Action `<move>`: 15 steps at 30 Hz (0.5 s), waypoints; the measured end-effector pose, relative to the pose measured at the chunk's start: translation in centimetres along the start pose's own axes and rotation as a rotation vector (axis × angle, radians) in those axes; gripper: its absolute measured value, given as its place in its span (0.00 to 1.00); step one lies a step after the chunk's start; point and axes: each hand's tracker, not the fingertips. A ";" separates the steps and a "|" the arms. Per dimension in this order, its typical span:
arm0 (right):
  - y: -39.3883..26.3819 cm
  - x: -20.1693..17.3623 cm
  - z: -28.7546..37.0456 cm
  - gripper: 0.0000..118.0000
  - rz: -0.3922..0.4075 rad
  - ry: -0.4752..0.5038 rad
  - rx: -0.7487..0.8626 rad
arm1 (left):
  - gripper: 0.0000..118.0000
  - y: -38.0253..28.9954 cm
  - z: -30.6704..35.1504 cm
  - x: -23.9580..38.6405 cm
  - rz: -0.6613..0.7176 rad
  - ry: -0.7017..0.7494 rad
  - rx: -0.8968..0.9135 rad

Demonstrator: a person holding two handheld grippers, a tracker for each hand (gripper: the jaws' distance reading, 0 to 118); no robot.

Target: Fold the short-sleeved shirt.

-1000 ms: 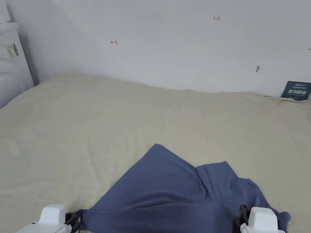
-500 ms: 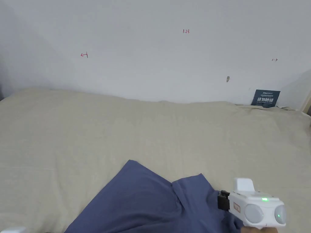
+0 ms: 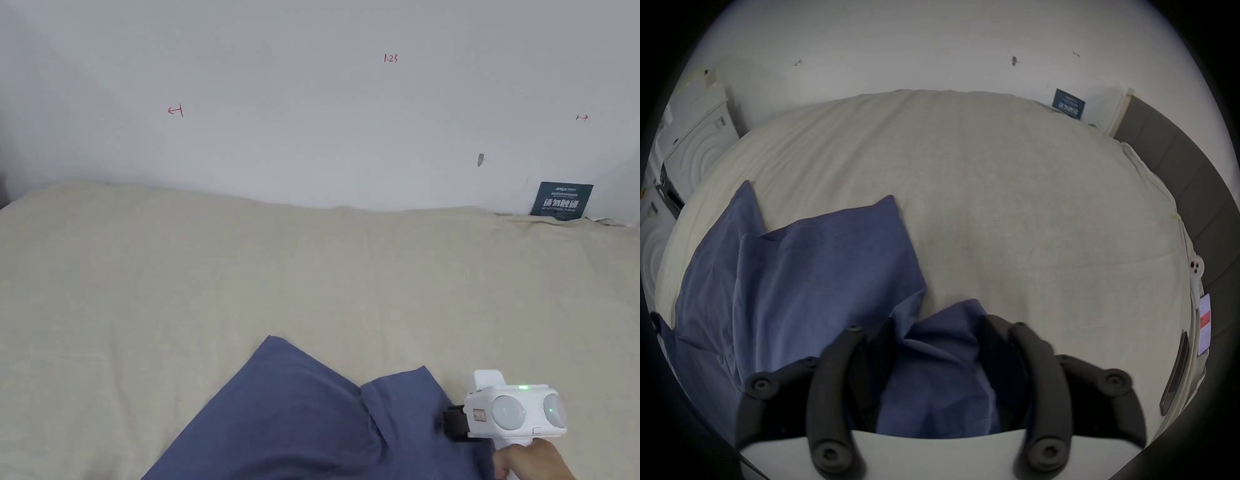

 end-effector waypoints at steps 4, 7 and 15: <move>-0.3 -0.5 1.0 0.09 0.026 0.001 0.033 | 0.00 -0.1 -0.3 0.2 -0.008 0.001 -0.007; -0.6 0.0 2.5 0.08 0.000 0.006 0.104 | 0.00 -0.1 -0.5 -0.1 -0.006 -0.001 -0.004; -1.0 0.0 9.6 0.07 -0.026 0.002 0.317 | 0.00 1.1 0.2 -1.4 0.002 -0.016 0.056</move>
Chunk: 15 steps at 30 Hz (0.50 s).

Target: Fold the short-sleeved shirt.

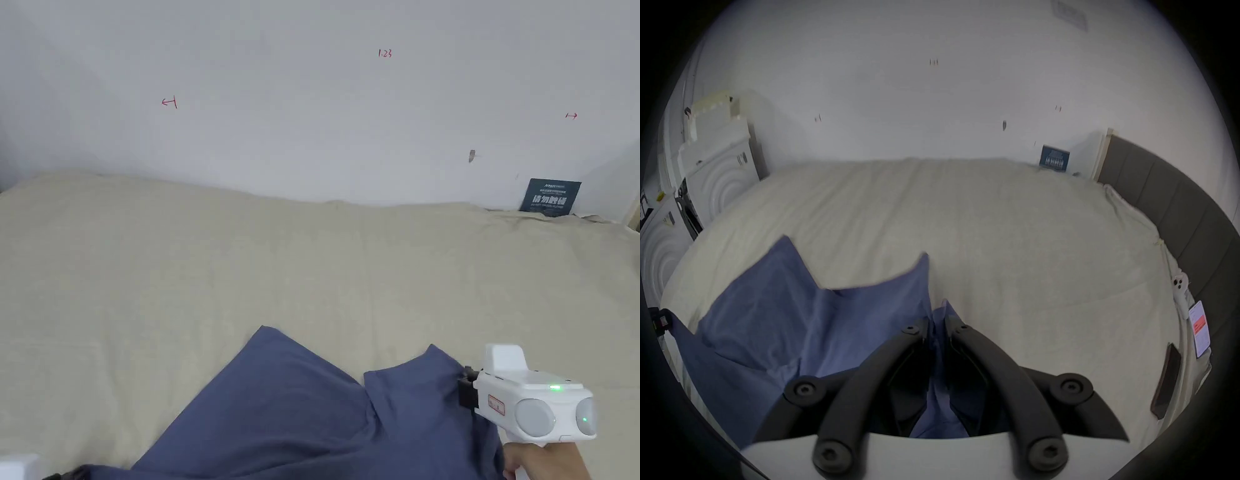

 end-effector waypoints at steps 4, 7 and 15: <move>1.2 0.2 3.5 0.07 0.008 -0.014 0.070 | 0.00 1.6 0.9 0.0 -0.020 -0.008 0.049; 2.0 0.9 5.3 0.07 0.004 -0.017 0.100 | 0.00 3.0 2.0 0.1 -0.030 -0.016 0.087; 5.4 1.5 10.5 0.05 0.022 -0.062 0.240 | 0.00 8.9 4.6 0.0 -0.056 -0.023 0.215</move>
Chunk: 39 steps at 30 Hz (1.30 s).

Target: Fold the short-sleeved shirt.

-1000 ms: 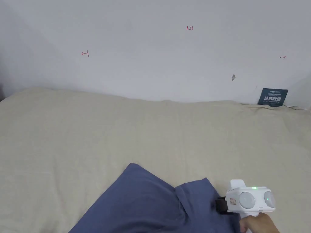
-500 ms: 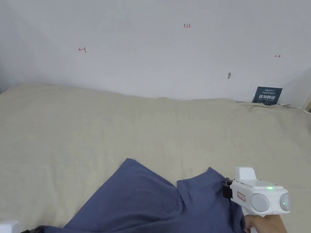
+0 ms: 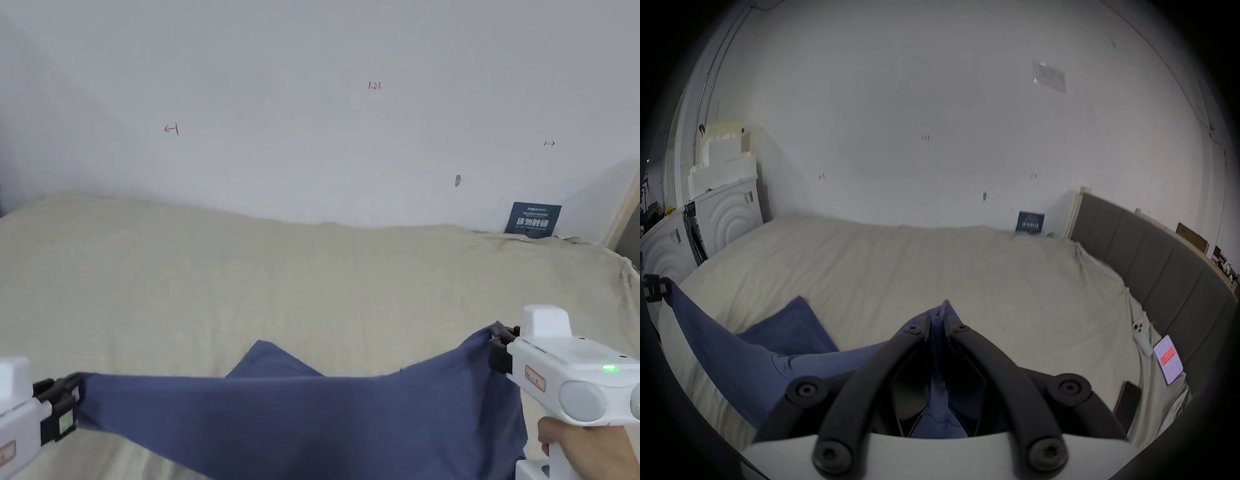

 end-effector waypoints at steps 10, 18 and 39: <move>10.5 -1.3 2.8 0.04 0.035 -0.049 0.167 | 0.00 13.4 -1.8 -1.3 -0.067 0.033 0.155; 18.9 -2.3 2.8 0.04 -0.027 -0.092 0.263 | 0.00 23.1 -2.7 -1.4 -0.118 0.082 0.224; 26.1 -3.1 -7.1 0.04 0.009 -0.159 0.269 | 0.00 31.7 -8.5 0.5 -0.155 0.140 0.226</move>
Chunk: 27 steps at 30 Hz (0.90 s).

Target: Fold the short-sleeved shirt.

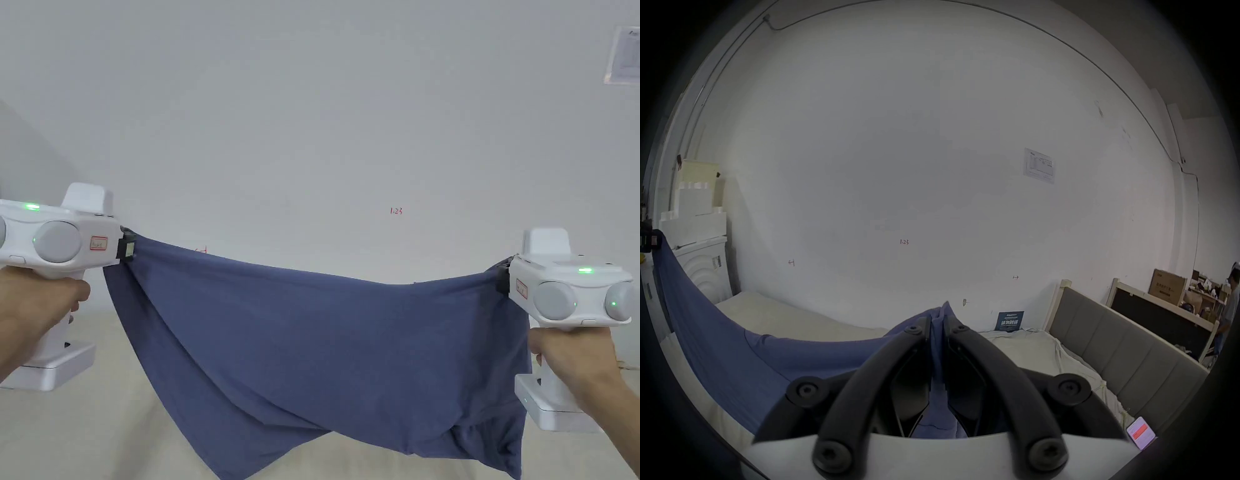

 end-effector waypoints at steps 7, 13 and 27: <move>-1.1 -0.7 -5.3 0.04 0.006 0.000 0.006 | 0.00 1.1 -4.2 0.3 -0.008 0.009 0.025; -5.3 -1.1 -6.7 0.04 0.019 0.024 -0.003 | 0.00 -3.2 -5.7 0.5 -0.021 0.000 0.013; -29.3 -1.8 5.9 0.04 0.093 0.066 -0.259 | 0.00 -30.3 3.6 2.0 -0.022 -0.068 -0.242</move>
